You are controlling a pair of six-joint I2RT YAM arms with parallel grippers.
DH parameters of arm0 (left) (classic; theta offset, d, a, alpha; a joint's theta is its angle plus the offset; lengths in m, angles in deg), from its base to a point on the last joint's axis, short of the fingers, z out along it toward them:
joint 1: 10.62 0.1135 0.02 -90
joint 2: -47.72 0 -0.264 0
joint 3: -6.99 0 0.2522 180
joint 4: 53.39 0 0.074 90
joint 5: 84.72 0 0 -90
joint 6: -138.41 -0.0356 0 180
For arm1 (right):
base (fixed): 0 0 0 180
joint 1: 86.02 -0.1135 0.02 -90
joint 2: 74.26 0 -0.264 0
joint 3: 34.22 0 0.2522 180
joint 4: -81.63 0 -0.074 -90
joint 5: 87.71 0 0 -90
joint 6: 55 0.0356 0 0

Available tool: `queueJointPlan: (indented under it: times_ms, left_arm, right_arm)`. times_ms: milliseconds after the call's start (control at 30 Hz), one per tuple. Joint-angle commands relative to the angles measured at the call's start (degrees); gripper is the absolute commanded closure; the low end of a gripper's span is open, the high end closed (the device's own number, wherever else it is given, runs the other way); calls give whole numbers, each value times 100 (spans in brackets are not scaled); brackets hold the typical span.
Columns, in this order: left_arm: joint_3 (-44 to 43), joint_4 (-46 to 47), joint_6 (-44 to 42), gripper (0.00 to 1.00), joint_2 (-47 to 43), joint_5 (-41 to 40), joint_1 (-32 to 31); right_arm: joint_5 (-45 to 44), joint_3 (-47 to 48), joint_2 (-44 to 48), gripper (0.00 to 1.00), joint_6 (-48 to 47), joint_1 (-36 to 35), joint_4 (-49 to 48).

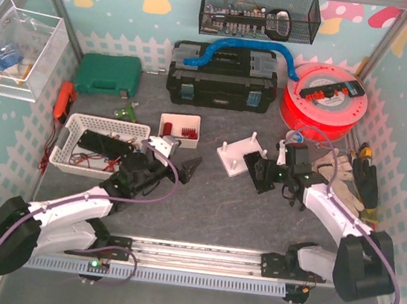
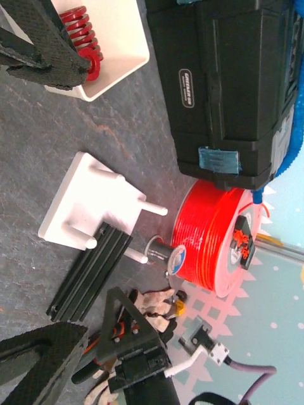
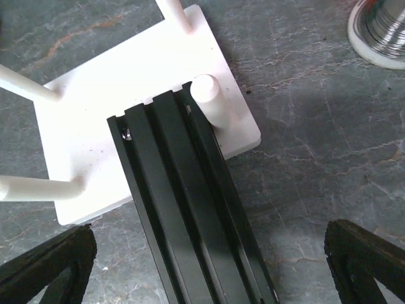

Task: Install the large spring

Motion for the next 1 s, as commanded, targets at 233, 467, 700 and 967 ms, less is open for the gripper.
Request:
queueJointPlan:
  times_ms: [233, 467, 700, 967]
  left_arm:
    - [49, 90, -128, 1, -92, -101, -41]
    - [30, 82, -133, 1, -58, -92, -41]
    - [49, 88, -133, 1, -83, -102, -41]
    - [40, 75, -133, 1, -100, -88, -41]
  right_arm:
    - [-660, 638, -1276, 2, -553, -498, -76]
    - [-881, 902, -1932, 2, -680, -755, -63]
    - [-773, 999, -2288, 6, -895, -762, -200]
    - [-713, 1082, -2458, 19, -950, -762, -197]
